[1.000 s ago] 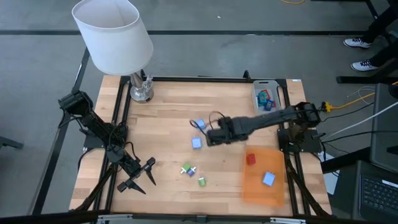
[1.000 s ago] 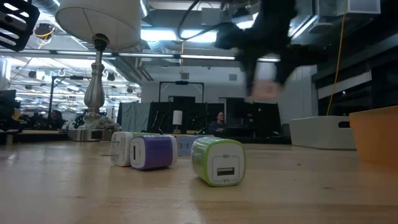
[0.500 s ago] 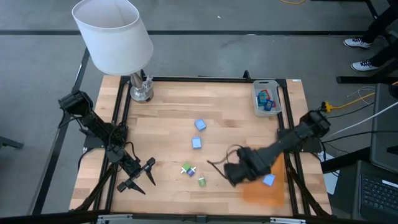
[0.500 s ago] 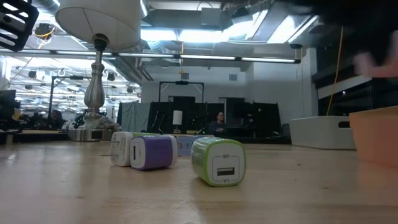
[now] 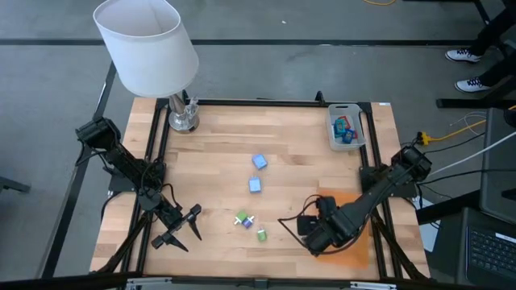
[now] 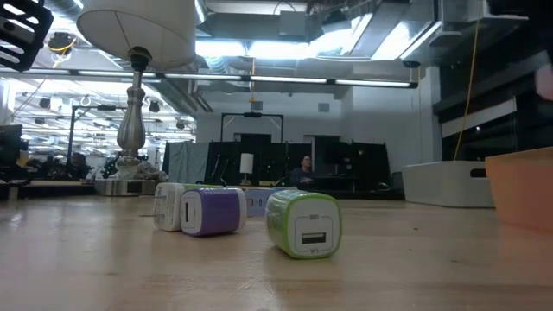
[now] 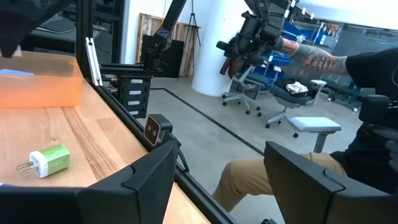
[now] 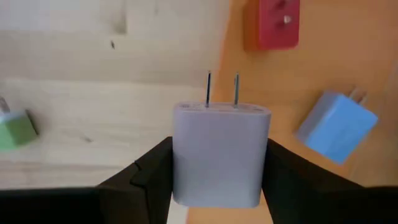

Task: Pick & Place Office items
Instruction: Put the pink charger adapter into the orange bin, then put the bottom blue charger adapter into the orange bin

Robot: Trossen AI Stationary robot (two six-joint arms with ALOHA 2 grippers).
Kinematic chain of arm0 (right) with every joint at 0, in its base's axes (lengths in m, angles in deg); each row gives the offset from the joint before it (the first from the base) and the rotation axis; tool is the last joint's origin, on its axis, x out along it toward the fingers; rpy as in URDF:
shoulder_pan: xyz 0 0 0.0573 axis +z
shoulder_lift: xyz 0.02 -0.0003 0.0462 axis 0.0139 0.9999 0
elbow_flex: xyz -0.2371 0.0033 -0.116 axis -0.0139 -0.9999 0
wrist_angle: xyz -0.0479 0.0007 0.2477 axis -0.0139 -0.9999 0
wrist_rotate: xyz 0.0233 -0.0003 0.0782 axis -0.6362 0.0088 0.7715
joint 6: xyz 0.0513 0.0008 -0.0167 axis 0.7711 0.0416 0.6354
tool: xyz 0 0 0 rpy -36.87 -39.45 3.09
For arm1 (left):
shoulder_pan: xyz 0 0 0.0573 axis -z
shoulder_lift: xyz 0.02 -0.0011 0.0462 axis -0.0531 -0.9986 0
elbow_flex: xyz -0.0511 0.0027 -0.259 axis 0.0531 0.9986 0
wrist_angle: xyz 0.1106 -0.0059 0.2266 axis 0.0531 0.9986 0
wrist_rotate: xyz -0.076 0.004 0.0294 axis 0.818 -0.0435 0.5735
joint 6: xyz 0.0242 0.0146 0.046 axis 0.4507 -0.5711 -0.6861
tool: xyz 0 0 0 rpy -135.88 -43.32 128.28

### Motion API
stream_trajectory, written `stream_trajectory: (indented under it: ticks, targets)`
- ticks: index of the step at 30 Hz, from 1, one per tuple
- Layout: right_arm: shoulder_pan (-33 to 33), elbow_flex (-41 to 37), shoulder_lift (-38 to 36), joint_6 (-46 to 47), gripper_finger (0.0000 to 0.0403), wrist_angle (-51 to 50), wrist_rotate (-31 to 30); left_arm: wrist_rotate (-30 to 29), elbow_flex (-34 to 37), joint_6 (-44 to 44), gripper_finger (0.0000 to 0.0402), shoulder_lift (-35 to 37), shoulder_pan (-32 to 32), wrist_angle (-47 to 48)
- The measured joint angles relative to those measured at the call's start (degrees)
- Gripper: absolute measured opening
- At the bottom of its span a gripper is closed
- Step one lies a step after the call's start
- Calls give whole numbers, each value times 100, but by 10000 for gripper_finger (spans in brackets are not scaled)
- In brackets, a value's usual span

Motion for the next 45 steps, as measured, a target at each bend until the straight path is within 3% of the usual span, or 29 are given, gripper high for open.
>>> stream_trajectory:
  ticks: [4, 15, 25, 35, 45]
  targets:
    - [5, 0, 95, -16, 193, -79, -210, 0, 0, 0, 237, 0, 0, 0]
    - [453, -4, 669, -7, 193, -225, 282, 0, 0, 27, 237, 0, 0, 3]
    - [686, -4, 1088, -7, 193, -319, 265, 0, 0, 69, 237, 0, 0, 21]
    - [668, -4, 1362, -15, 277, -138, 138, 0, 0, 68, 237, 0, -1, 22]
    - [622, 116, 1304, -31, 287, -176, 114, -2, -2, 61, 237, 0, -8, 20]
